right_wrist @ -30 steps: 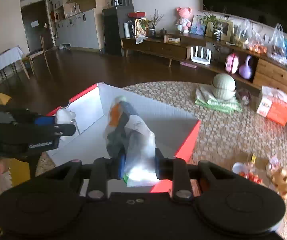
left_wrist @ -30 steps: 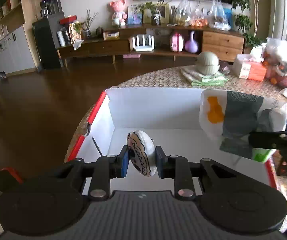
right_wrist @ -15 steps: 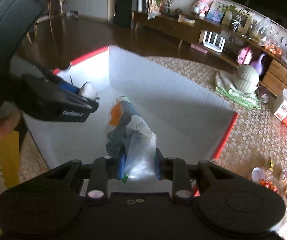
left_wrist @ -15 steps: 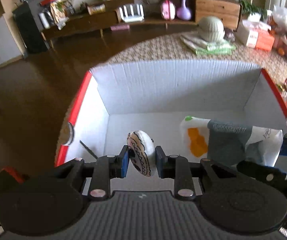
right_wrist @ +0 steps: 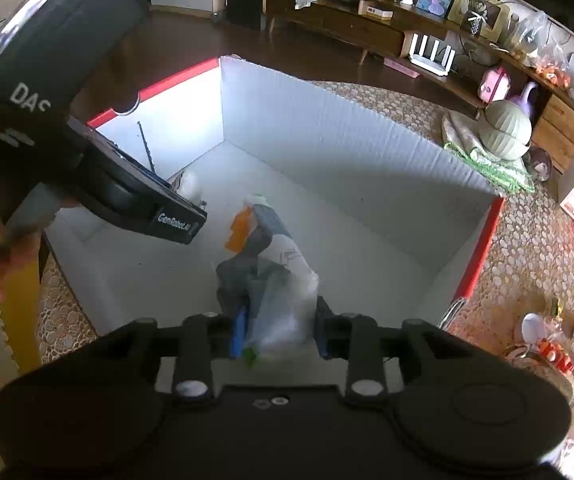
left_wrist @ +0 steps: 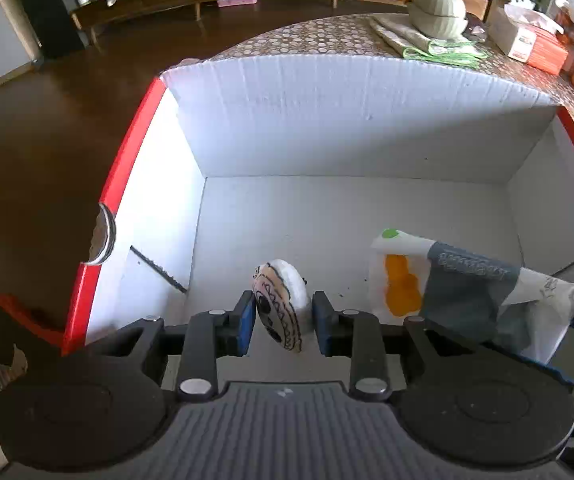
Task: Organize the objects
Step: 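Carry both held items over the red box and open both tools, then withdraw both open tools from the box back toward the table items, then grasp the white-green marker with the left tool while the right tool grasps the cotton swab bag, then carry the marker and swab bag into the red box and open both tools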
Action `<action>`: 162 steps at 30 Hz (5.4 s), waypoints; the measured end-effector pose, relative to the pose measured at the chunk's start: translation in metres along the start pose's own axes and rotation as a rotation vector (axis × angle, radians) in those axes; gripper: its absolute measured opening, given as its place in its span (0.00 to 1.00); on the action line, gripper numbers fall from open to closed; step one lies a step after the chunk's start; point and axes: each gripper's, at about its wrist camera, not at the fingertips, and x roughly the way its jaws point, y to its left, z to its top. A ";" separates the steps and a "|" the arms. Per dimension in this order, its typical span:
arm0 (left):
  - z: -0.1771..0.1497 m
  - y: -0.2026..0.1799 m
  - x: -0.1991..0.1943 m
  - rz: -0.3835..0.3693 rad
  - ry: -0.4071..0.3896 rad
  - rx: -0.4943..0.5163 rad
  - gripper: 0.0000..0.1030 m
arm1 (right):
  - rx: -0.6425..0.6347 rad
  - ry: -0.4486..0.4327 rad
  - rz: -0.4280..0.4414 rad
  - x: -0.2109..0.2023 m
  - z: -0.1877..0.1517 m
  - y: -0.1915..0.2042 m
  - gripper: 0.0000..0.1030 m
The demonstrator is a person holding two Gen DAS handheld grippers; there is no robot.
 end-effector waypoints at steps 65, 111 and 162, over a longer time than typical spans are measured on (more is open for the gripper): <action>-0.151 -0.183 -0.161 -0.194 -0.467 -0.078 1.00 | 0.319 -0.340 -0.030 -0.195 -0.197 -0.142 0.83; -0.106 -0.270 -0.018 -0.134 -0.310 0.092 0.66 | 0.095 -0.150 -0.085 -0.059 -0.185 -0.256 0.77; -0.140 -0.219 -0.127 -0.294 -0.530 0.021 0.17 | 0.328 -0.247 0.000 -0.181 -0.189 -0.169 0.17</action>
